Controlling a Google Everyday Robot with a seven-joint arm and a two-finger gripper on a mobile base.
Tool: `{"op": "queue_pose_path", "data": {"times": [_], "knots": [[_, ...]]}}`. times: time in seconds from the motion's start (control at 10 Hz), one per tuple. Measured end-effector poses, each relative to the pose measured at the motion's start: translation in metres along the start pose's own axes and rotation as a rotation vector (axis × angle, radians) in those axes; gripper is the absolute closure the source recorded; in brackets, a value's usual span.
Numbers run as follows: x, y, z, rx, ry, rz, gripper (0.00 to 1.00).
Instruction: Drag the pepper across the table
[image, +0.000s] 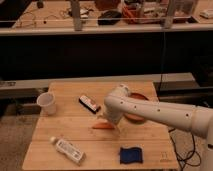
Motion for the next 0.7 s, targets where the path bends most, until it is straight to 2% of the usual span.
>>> {"op": "queue_pose_path", "data": {"times": [0.3, 0.5, 0.7], "knots": [[0.006, -0.002, 0.01, -0.001, -0.014, 0.02, 0.2], [0.008, -0.003, 0.02, -0.023, -0.022, 0.032, 0.2], [0.01, -0.001, 0.028, -0.03, -0.042, 0.048, 0.2]]}}
